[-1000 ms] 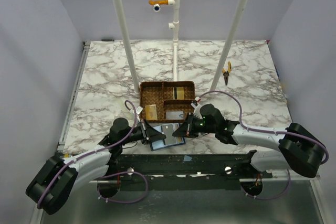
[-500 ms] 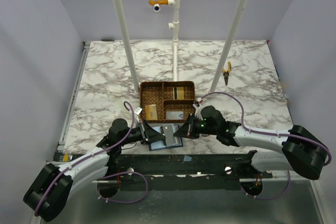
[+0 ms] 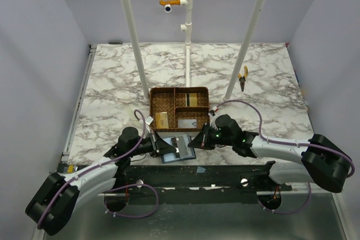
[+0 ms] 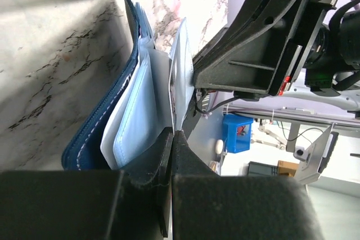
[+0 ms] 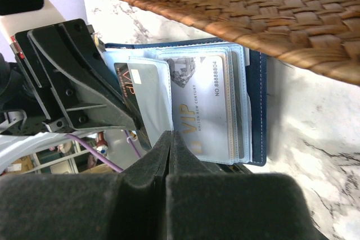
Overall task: Take the credit cards out of the card holder
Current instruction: Remove the credit card from the card holder.
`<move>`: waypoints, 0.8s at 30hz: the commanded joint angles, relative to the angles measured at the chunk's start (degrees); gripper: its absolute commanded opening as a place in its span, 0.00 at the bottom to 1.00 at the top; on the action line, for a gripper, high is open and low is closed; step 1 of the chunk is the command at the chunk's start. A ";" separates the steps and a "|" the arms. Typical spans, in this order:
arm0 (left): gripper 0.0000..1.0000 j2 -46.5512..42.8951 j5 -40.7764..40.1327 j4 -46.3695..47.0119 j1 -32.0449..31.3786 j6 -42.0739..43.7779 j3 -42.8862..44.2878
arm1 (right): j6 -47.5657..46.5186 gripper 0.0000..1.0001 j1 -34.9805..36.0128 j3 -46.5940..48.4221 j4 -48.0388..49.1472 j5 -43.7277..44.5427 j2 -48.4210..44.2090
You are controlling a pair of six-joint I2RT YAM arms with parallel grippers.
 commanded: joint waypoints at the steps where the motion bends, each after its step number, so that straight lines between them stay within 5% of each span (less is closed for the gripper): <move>1: 0.00 0.65 -0.98 -2.38 -0.04 2.26 -2.56 | -0.52 0.01 0.05 -0.96 -3.66 3.61 -0.43; 9: 0.00 -4.04 -5.09 -21.44 0.01 9.96 2.57 | -2.03 0.01 0.05 -1.15 -6.32 6.18 0.53; 17: 0.00 -5.07 -6.26 -29.57 -0.05 14.59 6.70 | -2.89 0.01 0.04 0.37 -6.89 6.55 2.70; 24: 0.00 -8.06 -8.75 -43.95 0.13 21.80 16.03 | -2.63 0.01 0.04 4.01 -19.44 14.57 -2.16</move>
